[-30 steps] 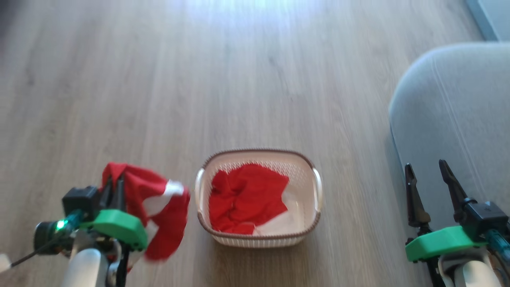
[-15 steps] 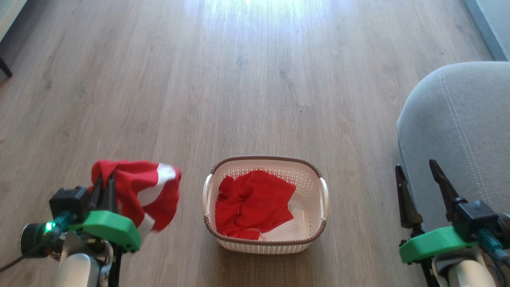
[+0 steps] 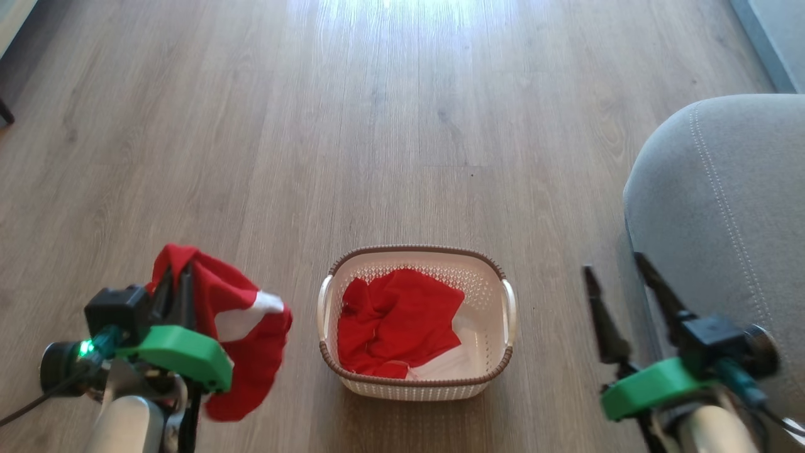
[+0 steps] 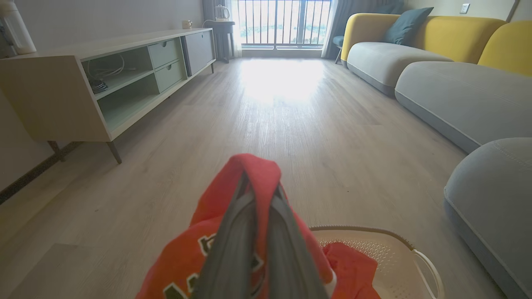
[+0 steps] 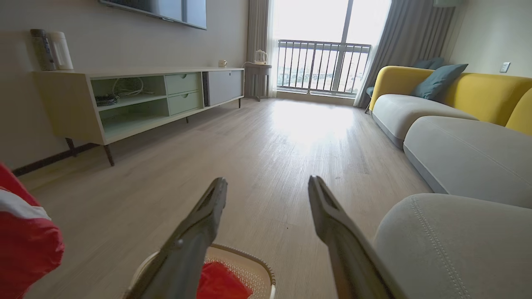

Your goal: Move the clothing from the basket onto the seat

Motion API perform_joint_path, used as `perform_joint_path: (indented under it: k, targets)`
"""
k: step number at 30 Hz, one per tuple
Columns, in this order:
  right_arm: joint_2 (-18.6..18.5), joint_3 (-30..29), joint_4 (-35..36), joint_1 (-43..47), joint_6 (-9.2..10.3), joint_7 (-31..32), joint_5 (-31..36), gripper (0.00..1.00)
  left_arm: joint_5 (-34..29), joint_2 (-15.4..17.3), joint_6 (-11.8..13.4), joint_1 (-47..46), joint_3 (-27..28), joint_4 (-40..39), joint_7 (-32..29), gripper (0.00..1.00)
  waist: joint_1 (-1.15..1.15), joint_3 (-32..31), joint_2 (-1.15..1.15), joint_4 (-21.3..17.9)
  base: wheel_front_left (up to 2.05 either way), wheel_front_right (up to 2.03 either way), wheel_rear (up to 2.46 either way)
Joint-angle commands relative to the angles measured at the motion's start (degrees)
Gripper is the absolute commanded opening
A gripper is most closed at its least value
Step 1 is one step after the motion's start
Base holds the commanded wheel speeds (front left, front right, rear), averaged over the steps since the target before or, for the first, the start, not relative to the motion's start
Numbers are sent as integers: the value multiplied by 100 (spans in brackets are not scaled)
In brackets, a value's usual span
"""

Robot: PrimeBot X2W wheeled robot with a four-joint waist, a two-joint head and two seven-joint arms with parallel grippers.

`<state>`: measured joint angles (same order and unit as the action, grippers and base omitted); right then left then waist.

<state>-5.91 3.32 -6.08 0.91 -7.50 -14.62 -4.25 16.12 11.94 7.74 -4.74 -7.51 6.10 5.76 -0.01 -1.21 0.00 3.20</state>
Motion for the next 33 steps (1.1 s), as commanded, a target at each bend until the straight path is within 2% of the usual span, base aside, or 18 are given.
perform_joint_path:
  k: [1, 5, 10, 16, 25, 33]
  targets:
    - [-133, 266, 184, -371, 1, -38, -45, 100, 8, 100, -17, -230, 166, -309, -21, 0, 1, 0, 0, -2, 0, 0, 0]
    - [-290, 1024, 138, -631, 1, -38, -174, 100, 67, 12, -104, -256, -27, -660, -201, 0, 1, -2, 0, -7, 0, 0, 0]
    - [-534, 2256, -38, -1099, 1, -38, -474, 100, 125, -48, -236, -286, -290, -1062, -480, 0, 1, -15, 0, -2, 0, 0, 0]
    - [-633, 3196, -141, -1548, 1, -38, -811, 100, 129, -171, -425, -324, -754, -1390, -764, 0, 1, -24, 0, 53, 0, 0, 0]
    - [-486, 3623, -224, -1776, 1, -38, -1097, 100, 63, -495, -699, -288, -1676, -1780, -1037, 0, 1, -21, 0, 79, 0, 0, 0]
    - [-375, 3780, -494, -1823, 1, -38, -1315, 100, 121, -563, -847, -233, -2081, -2000, -1241, 0, 1, -5, 0, 91, 0, 0, 0]
